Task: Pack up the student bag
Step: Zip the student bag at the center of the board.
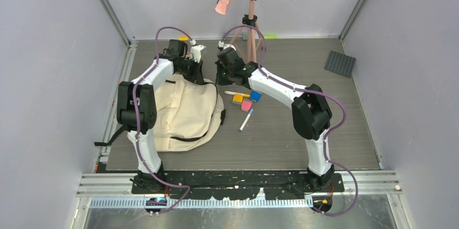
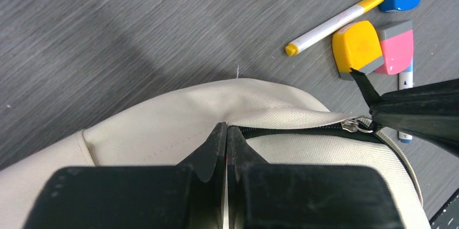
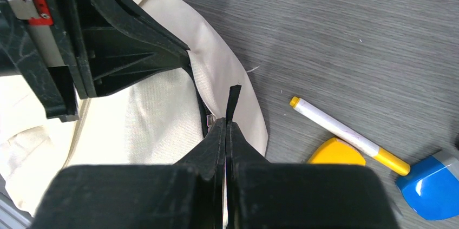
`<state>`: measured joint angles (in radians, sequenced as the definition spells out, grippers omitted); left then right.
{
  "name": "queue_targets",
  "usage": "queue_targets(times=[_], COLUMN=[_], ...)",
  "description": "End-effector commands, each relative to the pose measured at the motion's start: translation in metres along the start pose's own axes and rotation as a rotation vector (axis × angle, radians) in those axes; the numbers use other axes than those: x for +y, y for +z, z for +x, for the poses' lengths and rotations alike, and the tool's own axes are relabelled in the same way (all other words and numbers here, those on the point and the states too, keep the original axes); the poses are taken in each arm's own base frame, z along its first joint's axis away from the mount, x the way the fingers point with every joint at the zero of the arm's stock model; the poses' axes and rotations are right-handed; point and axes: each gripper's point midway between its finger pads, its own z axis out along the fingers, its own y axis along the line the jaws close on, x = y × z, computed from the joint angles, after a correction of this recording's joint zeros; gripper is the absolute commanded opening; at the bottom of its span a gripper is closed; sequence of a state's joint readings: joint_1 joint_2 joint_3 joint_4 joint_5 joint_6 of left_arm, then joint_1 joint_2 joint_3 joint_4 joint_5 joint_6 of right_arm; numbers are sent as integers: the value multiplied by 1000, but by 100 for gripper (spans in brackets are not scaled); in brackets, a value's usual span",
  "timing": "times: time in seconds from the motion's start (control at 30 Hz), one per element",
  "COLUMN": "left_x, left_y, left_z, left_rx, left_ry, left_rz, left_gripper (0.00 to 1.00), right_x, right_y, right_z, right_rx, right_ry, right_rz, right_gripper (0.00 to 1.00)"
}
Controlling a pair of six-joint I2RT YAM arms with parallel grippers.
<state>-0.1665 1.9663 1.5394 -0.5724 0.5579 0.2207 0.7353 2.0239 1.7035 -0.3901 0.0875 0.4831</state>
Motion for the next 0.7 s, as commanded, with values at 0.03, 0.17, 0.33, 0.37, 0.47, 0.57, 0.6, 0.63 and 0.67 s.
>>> queue_targets(times=[0.03, 0.17, 0.33, 0.37, 0.47, 0.57, 0.6, 0.63, 0.67], left_x=[38, 49, 61, 64, 76, 88, 91, 95, 99], left_y=[-21, -28, -35, -37, -44, -52, -54, -57, -60], left_z=[-28, -37, -43, -44, -47, -51, -52, -53, -54], left_rx=[-124, -152, -178, -185, -196, -220, -226, -234, -239], left_ry=[-3, -43, -87, -96, -128, -185, -200, -216, -233], left_rz=[-234, -310, -392, -413, -492, -558, -576, -593, -614], left_gripper=[0, 0, 0, 0, 0, 0, 0, 0, 0], right_x=[1, -1, -5, -7, -9, -10, -9, -9, -7], right_y=[-17, -18, -21, -22, -26, -29, -30, -30, -30], right_z=[-19, -15, -7, -5, -2, 1, 3, 4, 6], right_rx=[-43, -36, -24, -20, -18, -13, -8, -7, -3], right_ry=[27, 32, 31, 30, 27, 29, 28, 28, 26], right_rz=[5, 10, 18, 21, 27, 27, 24, 22, 17], right_gripper=[1, 1, 1, 1, 1, 1, 1, 1, 1])
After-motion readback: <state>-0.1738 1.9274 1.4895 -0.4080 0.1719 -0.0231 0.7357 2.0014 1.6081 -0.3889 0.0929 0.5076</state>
